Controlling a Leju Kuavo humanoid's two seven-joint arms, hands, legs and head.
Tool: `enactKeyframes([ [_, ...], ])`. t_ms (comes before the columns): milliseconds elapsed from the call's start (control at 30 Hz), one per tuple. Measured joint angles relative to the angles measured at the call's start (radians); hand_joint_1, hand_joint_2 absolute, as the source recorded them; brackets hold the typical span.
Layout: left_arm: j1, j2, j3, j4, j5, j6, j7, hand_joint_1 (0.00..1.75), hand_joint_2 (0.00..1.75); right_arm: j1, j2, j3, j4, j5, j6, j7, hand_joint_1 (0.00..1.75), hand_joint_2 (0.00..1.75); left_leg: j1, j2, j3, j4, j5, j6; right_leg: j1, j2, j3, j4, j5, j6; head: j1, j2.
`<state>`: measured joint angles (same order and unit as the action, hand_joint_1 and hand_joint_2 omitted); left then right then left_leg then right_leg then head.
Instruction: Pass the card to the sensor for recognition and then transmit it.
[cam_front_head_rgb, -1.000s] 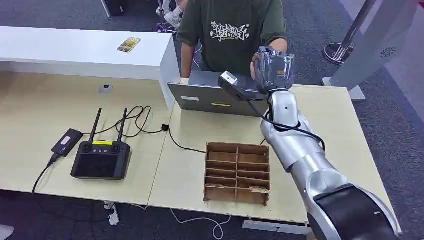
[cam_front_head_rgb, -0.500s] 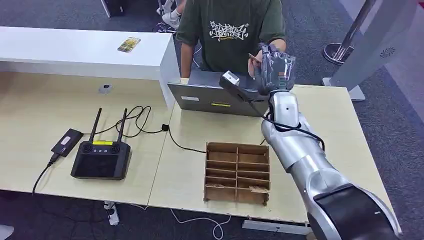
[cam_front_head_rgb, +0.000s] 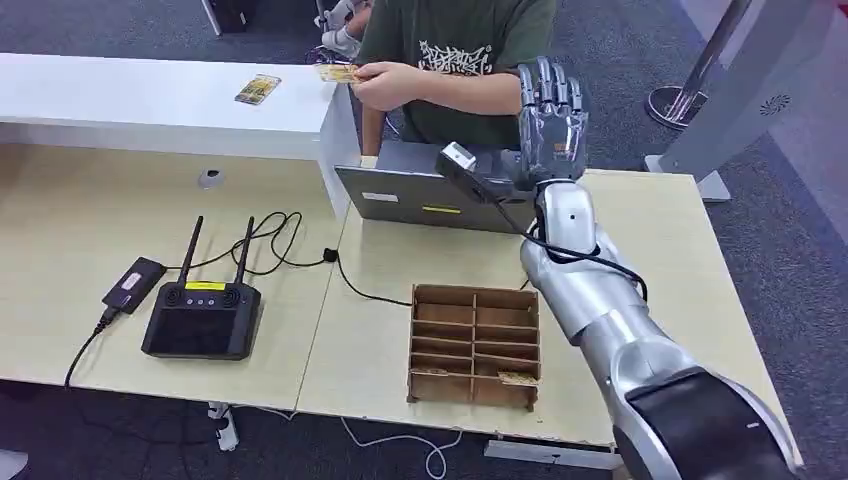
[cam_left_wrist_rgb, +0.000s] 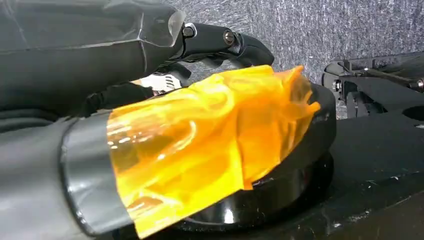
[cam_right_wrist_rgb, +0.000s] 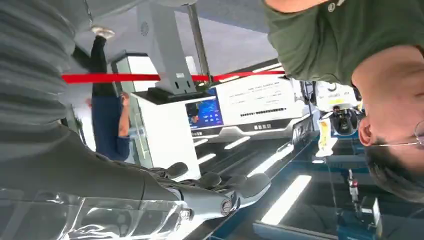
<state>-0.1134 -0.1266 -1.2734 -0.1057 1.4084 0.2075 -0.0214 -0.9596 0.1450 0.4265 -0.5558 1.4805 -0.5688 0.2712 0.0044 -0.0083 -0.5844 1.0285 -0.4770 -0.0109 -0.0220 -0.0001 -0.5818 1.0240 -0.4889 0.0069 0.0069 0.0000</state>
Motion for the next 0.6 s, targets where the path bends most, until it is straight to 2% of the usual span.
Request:
enactKeyframes([
  [267,0.000,0.000,0.000,0.000,0.008,0.000,-0.004,0.00,0.00,0.000,0.005,0.000,-0.004,0.007,-0.016,-0.005,0.00,1.75,0.000,0.000,0.000,0.000,0.000,0.000,0.000,0.000,0.000,0.000,0.000,0.000,0.000,0.000],
  [367,0.000,0.000,0.000,0.000,0.012,0.001,-0.009,0.00,0.00,0.007,0.005,0.000,-0.020,0.000,-0.038,-0.014,0.00,1.75,0.000,0.000,0.000,0.000,0.000,0.000,0.000,0.000,0.000,0.000,0.000,0.000,0.000,0.000],
  [600,0.001,0.000,0.000,0.000,0.026,0.002,-0.013,0.00,0.00,0.047,0.004,0.000,-0.095,-0.003,-0.042,-0.010,0.00,1.75,0.000,0.000,0.000,0.000,0.000,0.000,0.000,0.000,-0.001,0.000,0.000,0.000,0.000,0.000],
])
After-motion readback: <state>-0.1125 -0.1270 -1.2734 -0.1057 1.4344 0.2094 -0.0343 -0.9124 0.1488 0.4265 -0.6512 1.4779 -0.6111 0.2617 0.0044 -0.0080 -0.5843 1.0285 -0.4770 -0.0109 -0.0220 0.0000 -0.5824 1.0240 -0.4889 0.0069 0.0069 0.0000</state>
